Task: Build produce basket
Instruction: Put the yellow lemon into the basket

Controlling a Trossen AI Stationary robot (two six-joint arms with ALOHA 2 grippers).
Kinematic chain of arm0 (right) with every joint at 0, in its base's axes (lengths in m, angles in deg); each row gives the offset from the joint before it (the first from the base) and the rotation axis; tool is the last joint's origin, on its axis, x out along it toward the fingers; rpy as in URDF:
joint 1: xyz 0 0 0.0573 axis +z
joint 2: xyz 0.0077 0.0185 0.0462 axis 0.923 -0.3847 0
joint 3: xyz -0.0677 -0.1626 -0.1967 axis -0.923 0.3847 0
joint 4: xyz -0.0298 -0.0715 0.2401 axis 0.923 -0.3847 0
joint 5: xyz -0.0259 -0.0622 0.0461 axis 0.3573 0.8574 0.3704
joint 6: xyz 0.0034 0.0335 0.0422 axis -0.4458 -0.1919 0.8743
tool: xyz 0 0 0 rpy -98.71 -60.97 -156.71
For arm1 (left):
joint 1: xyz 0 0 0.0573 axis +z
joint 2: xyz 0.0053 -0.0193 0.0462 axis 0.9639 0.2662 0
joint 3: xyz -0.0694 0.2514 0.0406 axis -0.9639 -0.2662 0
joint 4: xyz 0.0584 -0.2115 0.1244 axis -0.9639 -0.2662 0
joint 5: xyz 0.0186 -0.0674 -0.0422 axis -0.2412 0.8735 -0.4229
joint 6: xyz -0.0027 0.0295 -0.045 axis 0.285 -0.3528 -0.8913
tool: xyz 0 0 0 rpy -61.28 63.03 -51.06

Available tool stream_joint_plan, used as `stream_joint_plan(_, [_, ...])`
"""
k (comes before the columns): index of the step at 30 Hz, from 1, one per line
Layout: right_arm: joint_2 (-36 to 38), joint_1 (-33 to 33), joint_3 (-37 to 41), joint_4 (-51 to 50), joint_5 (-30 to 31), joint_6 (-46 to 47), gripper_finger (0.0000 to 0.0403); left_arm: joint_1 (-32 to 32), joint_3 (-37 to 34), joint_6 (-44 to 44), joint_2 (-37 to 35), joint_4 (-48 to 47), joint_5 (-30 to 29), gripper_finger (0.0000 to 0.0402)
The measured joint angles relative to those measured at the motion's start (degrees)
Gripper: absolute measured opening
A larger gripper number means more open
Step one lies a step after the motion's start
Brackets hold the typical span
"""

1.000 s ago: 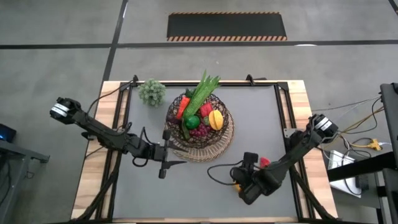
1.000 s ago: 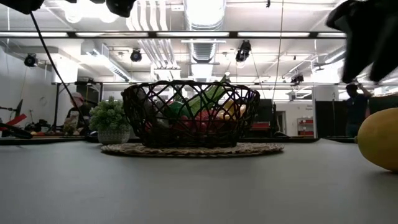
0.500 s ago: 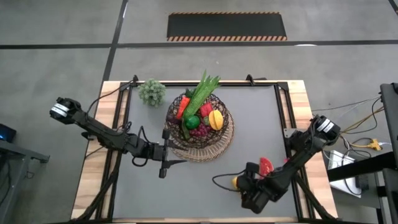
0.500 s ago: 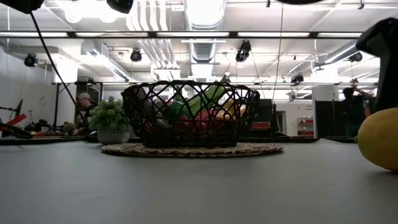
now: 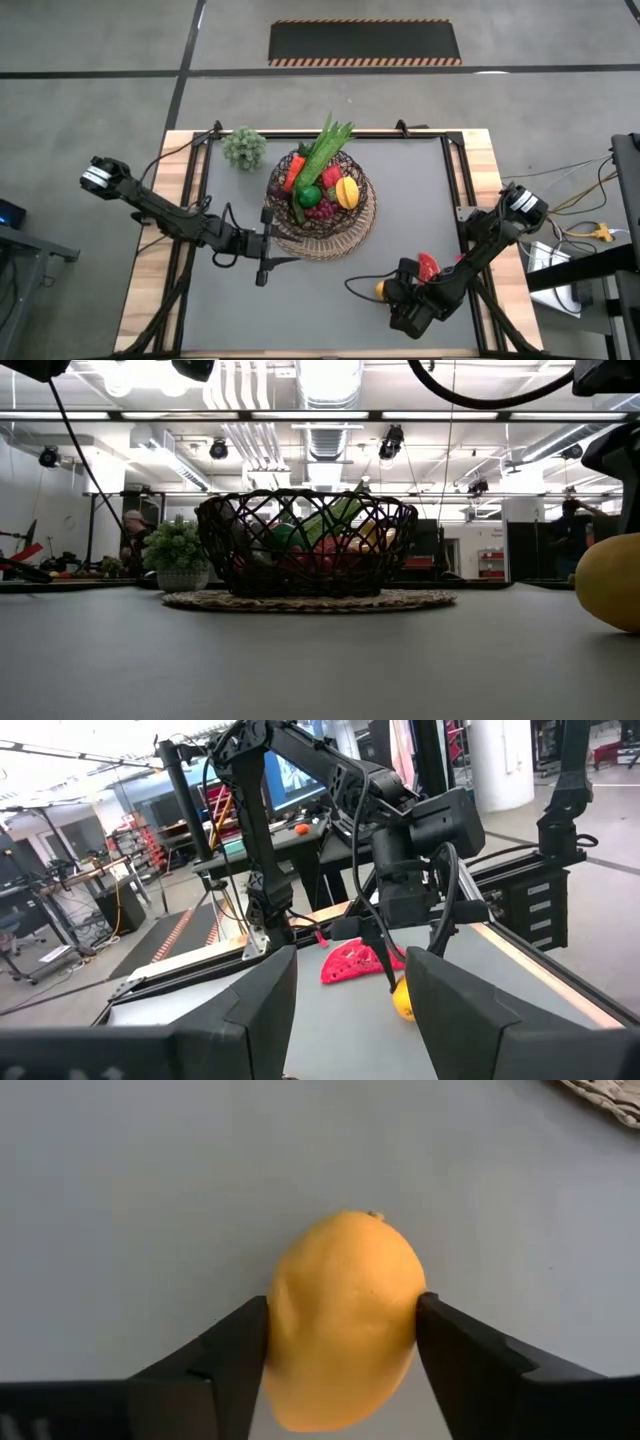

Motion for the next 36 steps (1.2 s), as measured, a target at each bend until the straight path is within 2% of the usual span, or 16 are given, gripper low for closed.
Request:
stream_joint_plan(6, [0.04,0.0,0.17,0.35,-0.17,-1.16,0.0169,0.13,0.0,1.57,0.0,0.02,-0.02,0.0171])
stream_joint_plan(15, [0.49,-1.0,0.07,1.15,1.03,-4.74,0.0173,0.22,0.0,3.75,-0.51,-0.17,-0.02,0.0171])
stream_joint_plan(20, [1.79,-3.58,-0.09,7.59,6.67,-14.56,0.0172,0.22,0.0,11.24,-4.2,-0.15,-0.03,0.0171])
stream_joint_plan(24, [3.73,-7.0,-0.07,14.44,8.07,-26.38,0.0172,0.26,-0.28,15.68,-9.21,-3.56,-0.09,0.0171])
stream_joint_plan(31, [8.5,-14.59,-0.08,30.07,8.68,-47.07,0.0172,0.26,-1.3,15.24,-14.06,-10.82,-0.46,0.0171])
stream_joint_plan(36, [9.44,-22.12,-0.09,35.93,8.94,-52.63,0.0172,0.26,-1.97,15.44,-14.52,-10.59,-1.78,0.0171])
